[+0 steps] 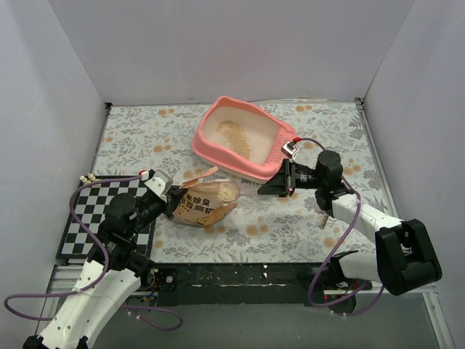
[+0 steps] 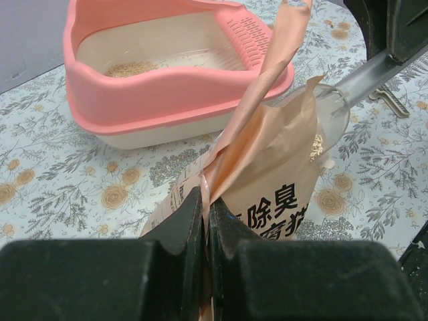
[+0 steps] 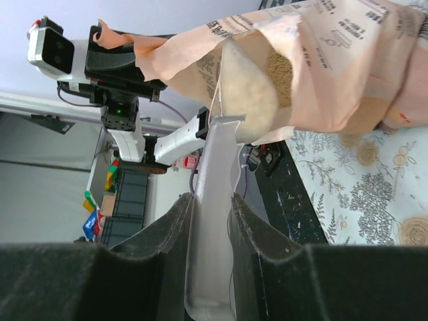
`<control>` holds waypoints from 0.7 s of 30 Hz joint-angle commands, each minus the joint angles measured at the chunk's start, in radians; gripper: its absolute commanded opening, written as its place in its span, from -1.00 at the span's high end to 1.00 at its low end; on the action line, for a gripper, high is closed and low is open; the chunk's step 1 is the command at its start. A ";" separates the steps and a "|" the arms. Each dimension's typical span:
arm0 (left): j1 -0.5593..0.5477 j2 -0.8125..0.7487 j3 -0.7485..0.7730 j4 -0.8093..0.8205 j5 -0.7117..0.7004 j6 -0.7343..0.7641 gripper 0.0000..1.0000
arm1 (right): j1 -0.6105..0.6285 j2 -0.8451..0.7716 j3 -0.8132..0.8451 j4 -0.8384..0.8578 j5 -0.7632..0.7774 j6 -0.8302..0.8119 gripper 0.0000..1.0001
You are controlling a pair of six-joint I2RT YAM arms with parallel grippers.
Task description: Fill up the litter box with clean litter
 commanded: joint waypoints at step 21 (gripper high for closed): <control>-0.003 -0.021 0.017 0.125 -0.009 -0.059 1.00 | -0.126 -0.221 -0.151 0.032 -0.004 0.162 0.97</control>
